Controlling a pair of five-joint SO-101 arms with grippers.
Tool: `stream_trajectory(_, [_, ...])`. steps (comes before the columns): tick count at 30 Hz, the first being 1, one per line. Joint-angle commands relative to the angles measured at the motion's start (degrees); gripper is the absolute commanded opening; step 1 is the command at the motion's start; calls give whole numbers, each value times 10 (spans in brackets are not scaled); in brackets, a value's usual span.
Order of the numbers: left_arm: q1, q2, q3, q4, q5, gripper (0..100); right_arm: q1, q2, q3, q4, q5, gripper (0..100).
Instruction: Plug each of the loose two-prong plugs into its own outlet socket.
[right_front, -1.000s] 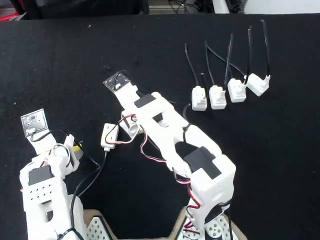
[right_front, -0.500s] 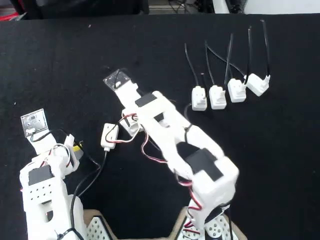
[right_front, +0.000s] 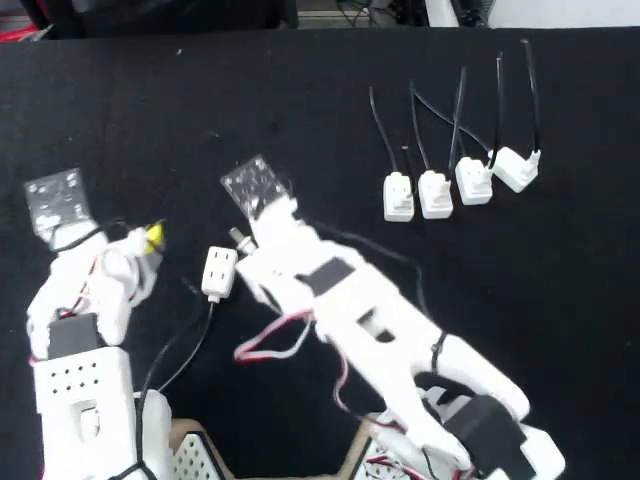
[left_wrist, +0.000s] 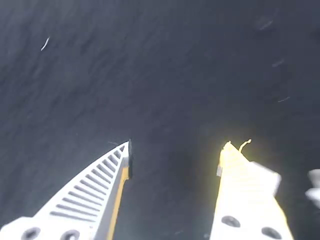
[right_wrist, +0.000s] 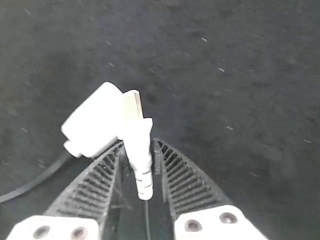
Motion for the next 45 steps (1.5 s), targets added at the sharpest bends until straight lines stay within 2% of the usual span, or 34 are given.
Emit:
stream_trajectory(1, [90,0,-44,-58,65,288,-20,-41,36,-99,-23,11])
stream_trajectory(7, [173,1,-8,-127,78,288,-29,-103,74,-112,-25,11])
stream_trajectory(13, [182,1,34,-173,78,288,-29,-212,133,-115,-25,11])
stream_trajectory(24, [178,-5,82,-173,76,288,-28,-299,172,-113,-23,11])
stream_trajectory(31, [176,-6,20,-170,36,288,-28,-298,180,-114,-22,11])
stream_trajectory(38, [146,0,-39,-173,37,288,-29,-298,192,-116,-22,11])
stream_trajectory(45, [212,-4,-4,-170,35,288,-51,-299,189,-116,-22,11])
